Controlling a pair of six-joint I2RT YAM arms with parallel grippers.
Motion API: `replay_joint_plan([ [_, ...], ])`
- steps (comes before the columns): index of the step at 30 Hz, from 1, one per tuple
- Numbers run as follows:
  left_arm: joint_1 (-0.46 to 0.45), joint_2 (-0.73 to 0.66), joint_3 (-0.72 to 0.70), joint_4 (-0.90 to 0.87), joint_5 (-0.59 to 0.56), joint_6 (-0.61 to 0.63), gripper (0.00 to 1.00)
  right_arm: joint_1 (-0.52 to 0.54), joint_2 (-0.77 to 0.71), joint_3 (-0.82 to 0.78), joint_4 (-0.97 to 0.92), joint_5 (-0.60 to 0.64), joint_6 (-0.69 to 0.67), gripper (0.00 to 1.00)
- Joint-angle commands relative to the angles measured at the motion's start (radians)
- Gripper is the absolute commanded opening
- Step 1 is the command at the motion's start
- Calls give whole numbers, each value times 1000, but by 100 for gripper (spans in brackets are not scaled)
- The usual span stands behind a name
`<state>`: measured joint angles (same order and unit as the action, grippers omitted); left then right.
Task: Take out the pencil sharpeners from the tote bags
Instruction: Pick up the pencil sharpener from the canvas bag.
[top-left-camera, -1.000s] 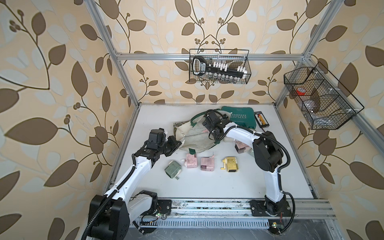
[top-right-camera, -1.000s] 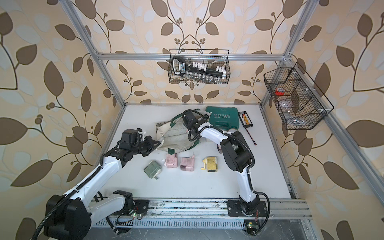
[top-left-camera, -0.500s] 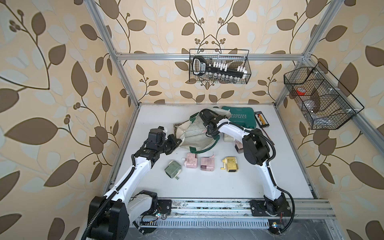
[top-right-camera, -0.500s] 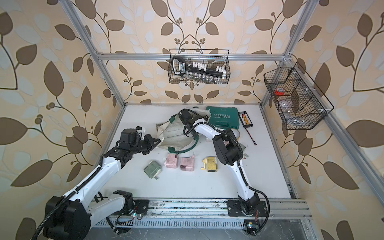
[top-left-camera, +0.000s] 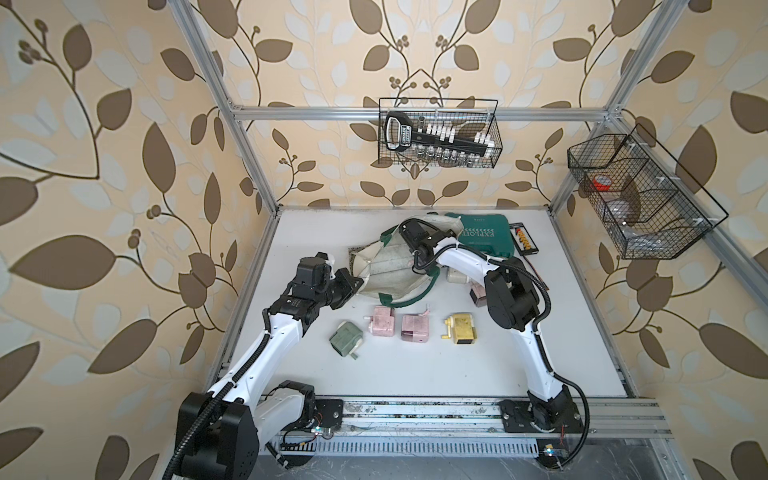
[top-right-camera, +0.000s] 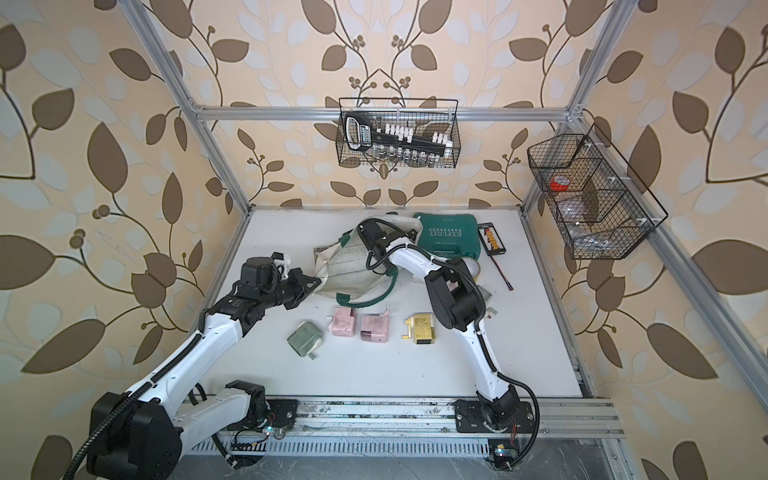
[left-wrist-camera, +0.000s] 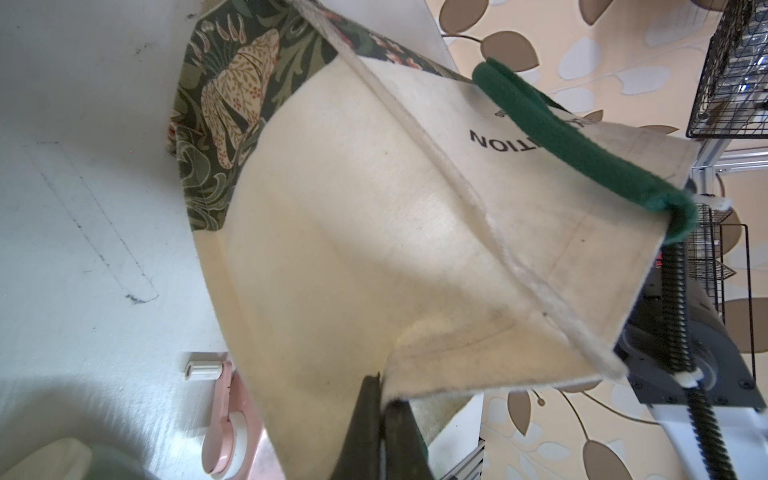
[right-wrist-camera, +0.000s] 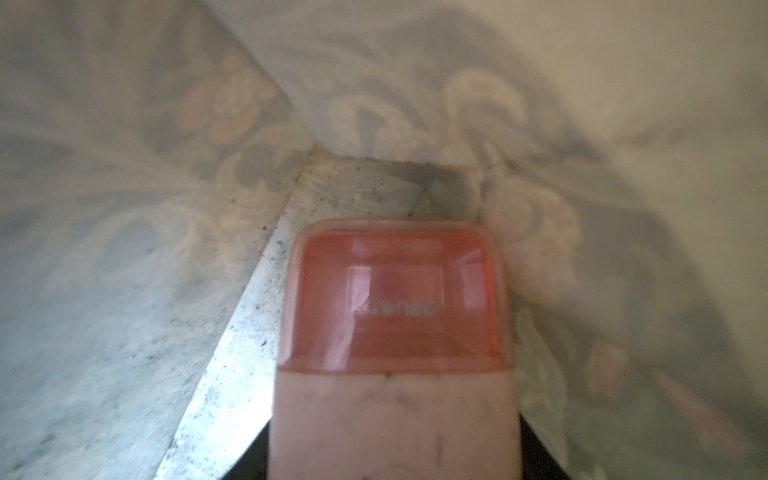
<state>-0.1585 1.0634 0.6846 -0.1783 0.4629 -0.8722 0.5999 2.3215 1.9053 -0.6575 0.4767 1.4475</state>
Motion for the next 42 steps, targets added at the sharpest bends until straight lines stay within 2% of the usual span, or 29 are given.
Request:
replay_joint_plan([
  [1,-4,15,7,-69,-32,-1,0,-13,-48,-61,114,-45,-128,40],
  [6,-4,22,20,-74,-40,3,0,38,-142,-120,208,-69,-329,39],
  [15,-4,57,66,-89,-56,4,0,57,-368,-328,430,-293,-563,39],
  [20,-4,90,105,-103,-56,7,0,65,-443,-379,483,-420,-611,40],
  [27,-4,147,205,-164,-85,42,0,84,-563,-460,538,-473,-697,40],
  [33,6,263,347,-232,-73,82,0,84,-727,-569,637,-551,-744,40],
  [39,70,378,486,-273,-2,96,0,74,-827,-621,628,-572,-745,41],
  [42,134,437,547,-272,24,89,0,63,-880,-655,617,-588,-747,40],
])
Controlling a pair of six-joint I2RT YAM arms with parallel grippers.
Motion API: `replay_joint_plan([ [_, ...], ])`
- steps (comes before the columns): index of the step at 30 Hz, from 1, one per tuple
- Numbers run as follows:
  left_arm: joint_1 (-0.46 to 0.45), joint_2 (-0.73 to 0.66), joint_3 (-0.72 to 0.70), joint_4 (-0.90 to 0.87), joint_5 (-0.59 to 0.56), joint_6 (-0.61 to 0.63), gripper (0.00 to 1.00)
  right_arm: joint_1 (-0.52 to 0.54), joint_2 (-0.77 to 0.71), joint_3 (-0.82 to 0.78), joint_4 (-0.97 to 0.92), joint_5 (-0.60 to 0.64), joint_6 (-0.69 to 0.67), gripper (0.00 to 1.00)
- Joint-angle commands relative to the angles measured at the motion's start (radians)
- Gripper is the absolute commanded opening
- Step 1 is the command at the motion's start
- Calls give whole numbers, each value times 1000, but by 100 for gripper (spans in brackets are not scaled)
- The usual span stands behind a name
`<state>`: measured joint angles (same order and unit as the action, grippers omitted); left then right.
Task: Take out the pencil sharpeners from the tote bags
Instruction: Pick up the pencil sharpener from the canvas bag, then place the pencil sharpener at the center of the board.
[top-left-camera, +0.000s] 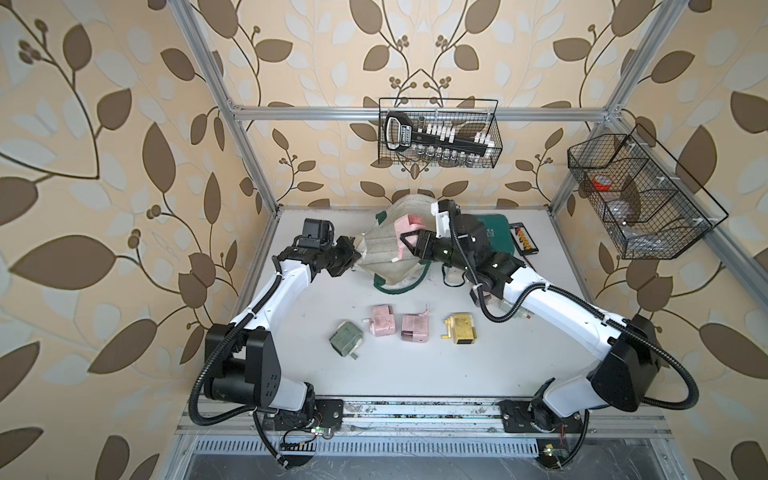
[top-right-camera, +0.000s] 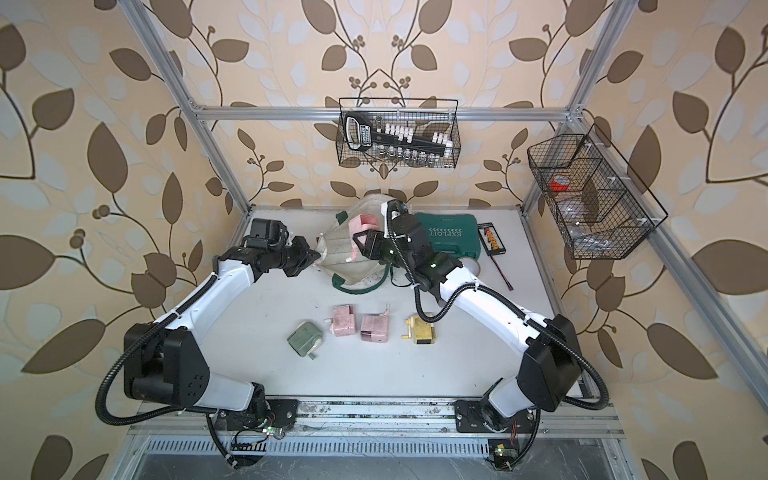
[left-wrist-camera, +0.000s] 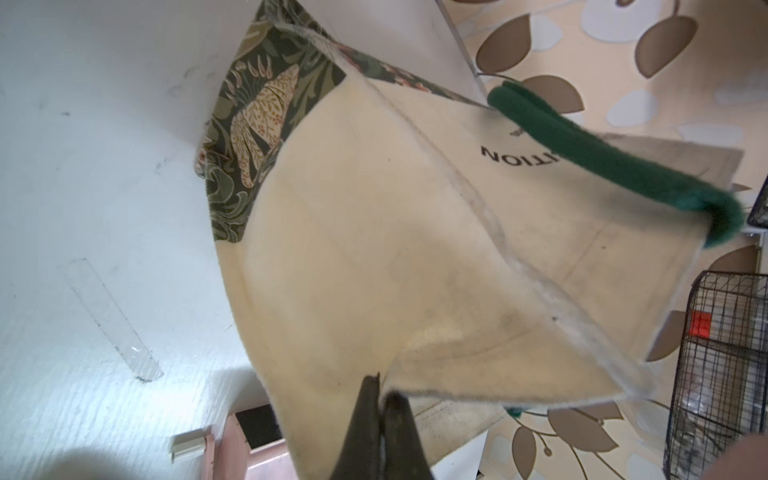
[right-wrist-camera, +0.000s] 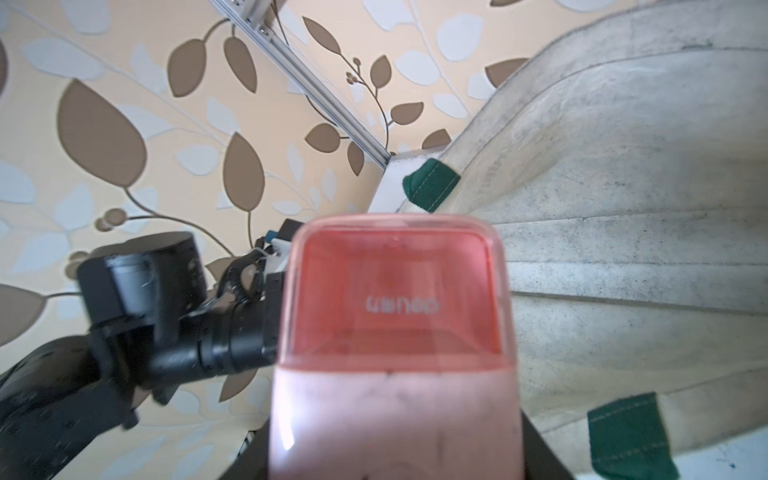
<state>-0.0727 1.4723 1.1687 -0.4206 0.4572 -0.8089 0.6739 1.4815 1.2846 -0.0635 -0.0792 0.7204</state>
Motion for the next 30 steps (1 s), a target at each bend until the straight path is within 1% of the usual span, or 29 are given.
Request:
replay_joint_plan([
  [1,75,46,85,-28,45,16,0,-16,-56,-48,14,-44,-25,41],
  [3,116,92,133,-12,69,-9,0,-30,-92,-74,-1,-72,-40,41],
  [5,135,142,187,-2,97,-28,0,-38,-115,-101,-16,-102,-46,41],
  [9,134,226,280,-2,165,-35,0,-37,-128,-176,-8,-184,-36,41],
  [13,134,237,276,2,190,-33,0,2,-115,-241,39,-206,-8,42],
  [16,134,236,259,13,219,-24,0,26,-84,-245,66,-228,8,41],
  [17,134,236,261,3,222,-18,0,49,-67,-239,76,-238,13,41],
  [19,134,233,284,-31,215,8,16,73,-37,-223,77,-242,13,41],
  [20,136,231,303,-64,199,27,28,83,-24,-211,66,-241,7,41],
  [21,137,228,326,-98,179,45,43,88,-14,-200,54,-240,0,41],
  [22,136,223,342,-122,165,59,50,92,-7,-196,51,-241,-2,41],
  [24,141,211,365,-146,153,71,62,93,4,-189,44,-244,-7,41],
  [26,148,200,381,-160,152,77,69,93,14,-176,31,-247,-14,41],
  [29,173,180,420,-222,142,111,76,95,36,-148,18,-254,-20,41],
  [30,186,171,435,-247,135,127,82,100,45,-134,10,-251,-27,41],
])
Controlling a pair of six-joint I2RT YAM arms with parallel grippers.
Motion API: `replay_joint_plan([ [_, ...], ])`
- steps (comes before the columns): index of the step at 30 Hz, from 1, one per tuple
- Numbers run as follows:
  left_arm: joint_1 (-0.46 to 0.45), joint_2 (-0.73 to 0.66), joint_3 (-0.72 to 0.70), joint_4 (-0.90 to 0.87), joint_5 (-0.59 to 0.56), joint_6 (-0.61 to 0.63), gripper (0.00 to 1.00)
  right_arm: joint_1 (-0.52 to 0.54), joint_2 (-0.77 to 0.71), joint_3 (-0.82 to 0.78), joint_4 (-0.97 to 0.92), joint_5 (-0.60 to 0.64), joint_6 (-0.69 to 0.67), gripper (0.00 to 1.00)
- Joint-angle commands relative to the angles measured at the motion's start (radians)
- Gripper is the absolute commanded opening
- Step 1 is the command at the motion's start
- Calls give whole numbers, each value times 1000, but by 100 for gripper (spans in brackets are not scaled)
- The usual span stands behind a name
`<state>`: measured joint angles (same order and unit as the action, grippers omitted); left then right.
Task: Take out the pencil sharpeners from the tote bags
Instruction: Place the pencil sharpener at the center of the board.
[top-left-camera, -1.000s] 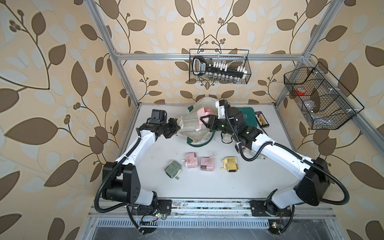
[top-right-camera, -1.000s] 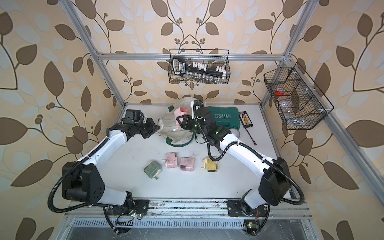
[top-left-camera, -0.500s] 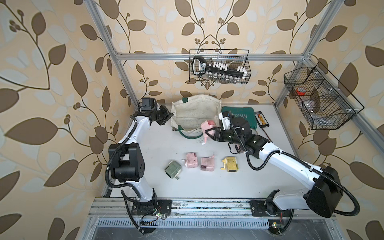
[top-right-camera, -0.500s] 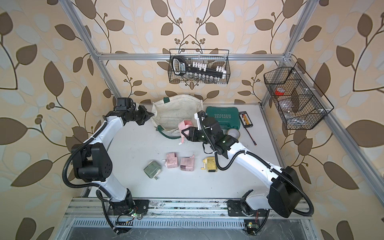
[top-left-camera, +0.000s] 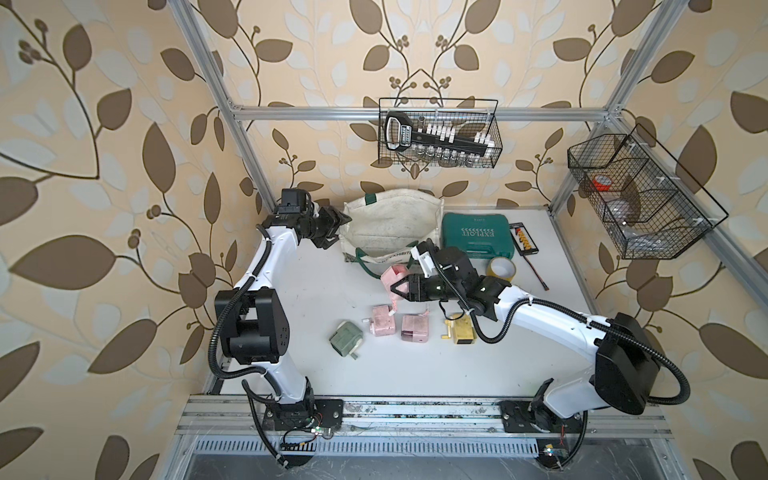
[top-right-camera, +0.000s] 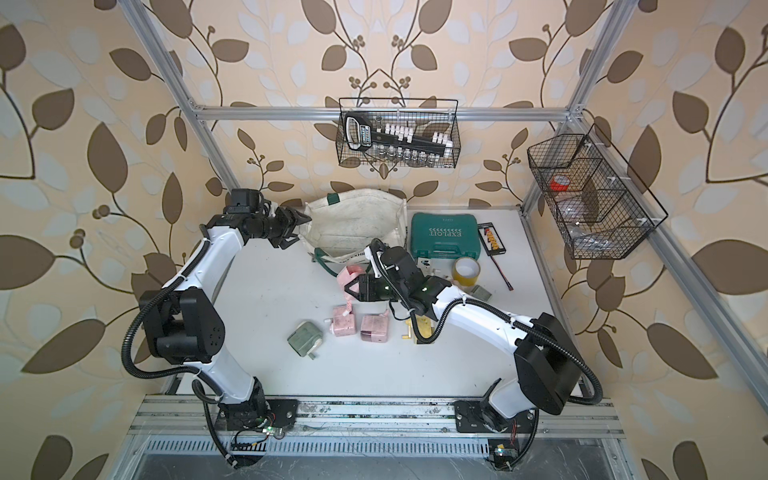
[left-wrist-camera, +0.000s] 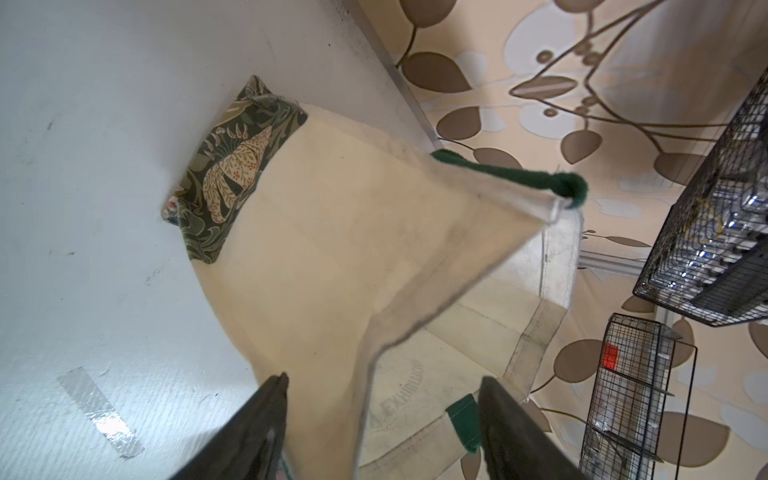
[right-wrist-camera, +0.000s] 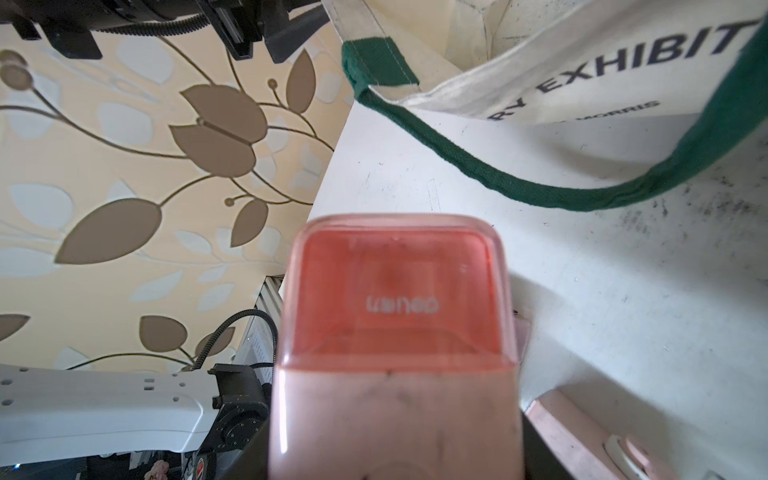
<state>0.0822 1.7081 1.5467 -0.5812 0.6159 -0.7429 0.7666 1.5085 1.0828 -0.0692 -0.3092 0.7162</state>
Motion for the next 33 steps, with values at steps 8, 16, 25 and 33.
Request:
replay_joint_plan([
  [8,246,-223,56,-235,-104,167,93,81,171,273,-50,-8,-55,41],
  [16,327,-420,-114,-255,-228,133,93,164,429,555,-77,-17,-40,40],
  [25,329,-484,-167,-193,-153,69,93,209,790,916,-162,-35,18,39],
  [33,328,-496,-243,-118,-81,19,91,216,994,1061,-104,-68,143,39],
])
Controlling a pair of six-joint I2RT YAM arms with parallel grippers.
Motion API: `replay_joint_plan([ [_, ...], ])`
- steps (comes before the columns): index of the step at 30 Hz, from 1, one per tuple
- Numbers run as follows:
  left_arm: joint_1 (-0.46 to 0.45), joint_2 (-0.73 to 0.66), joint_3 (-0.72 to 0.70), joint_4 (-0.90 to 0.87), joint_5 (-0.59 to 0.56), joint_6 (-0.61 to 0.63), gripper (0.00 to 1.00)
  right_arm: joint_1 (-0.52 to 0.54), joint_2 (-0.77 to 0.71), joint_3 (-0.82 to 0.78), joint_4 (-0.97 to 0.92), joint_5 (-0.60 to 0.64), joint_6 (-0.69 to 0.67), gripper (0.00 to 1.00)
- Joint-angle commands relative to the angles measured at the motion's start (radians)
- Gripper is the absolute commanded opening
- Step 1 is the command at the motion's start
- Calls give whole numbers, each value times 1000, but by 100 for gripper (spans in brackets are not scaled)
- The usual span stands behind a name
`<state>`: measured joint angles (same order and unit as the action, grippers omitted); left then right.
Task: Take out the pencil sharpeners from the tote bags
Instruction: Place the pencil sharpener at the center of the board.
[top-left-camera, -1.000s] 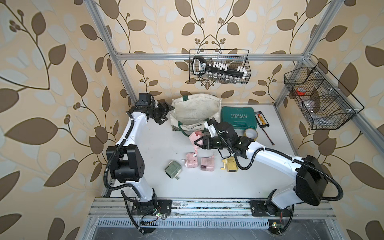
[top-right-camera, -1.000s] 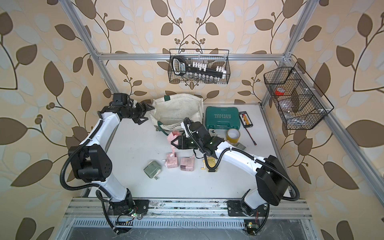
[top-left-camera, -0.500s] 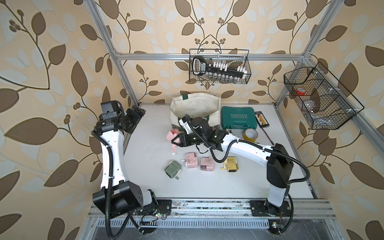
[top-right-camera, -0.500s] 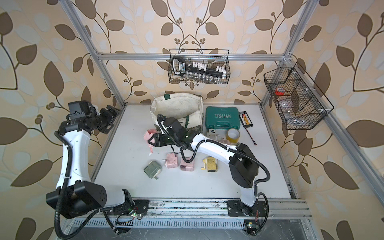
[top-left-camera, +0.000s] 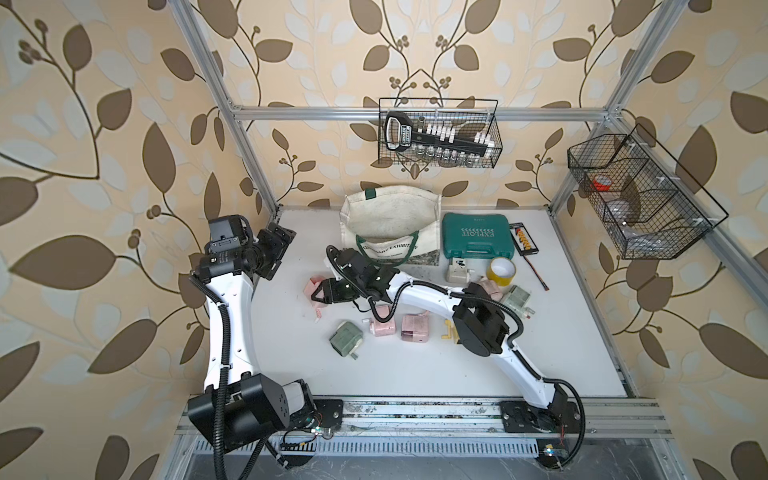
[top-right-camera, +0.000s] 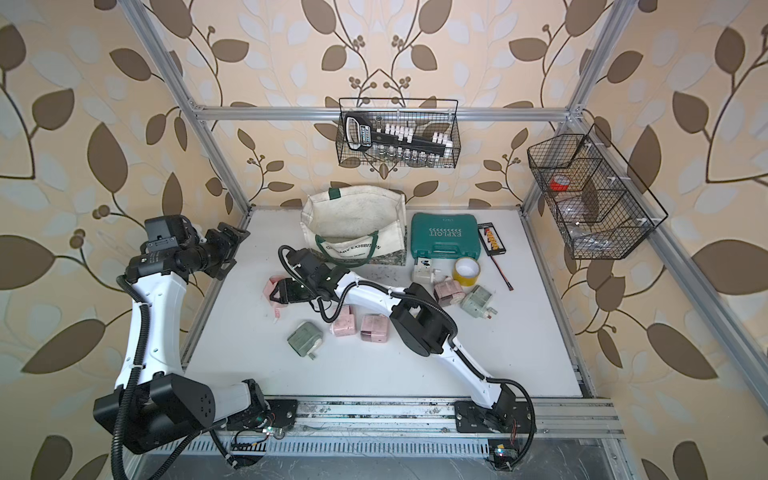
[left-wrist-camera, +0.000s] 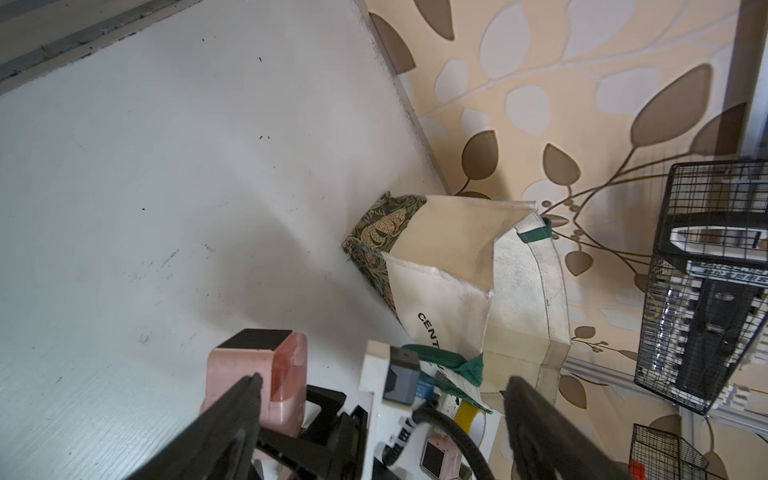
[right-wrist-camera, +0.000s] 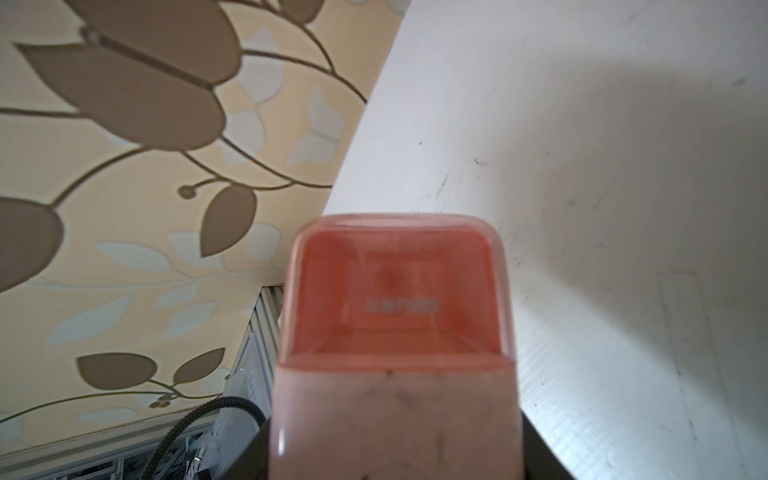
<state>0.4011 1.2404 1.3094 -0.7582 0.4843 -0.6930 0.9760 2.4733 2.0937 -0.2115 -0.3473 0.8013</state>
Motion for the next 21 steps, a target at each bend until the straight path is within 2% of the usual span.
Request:
replay_joint_plan([
  [1,9,-29,-8,67,55,-36,91,8,40,53,46,-34,67,39],
  [21,9,-12,-53,119,108,-53,90,9,133,36,75,-55,107,41],
])
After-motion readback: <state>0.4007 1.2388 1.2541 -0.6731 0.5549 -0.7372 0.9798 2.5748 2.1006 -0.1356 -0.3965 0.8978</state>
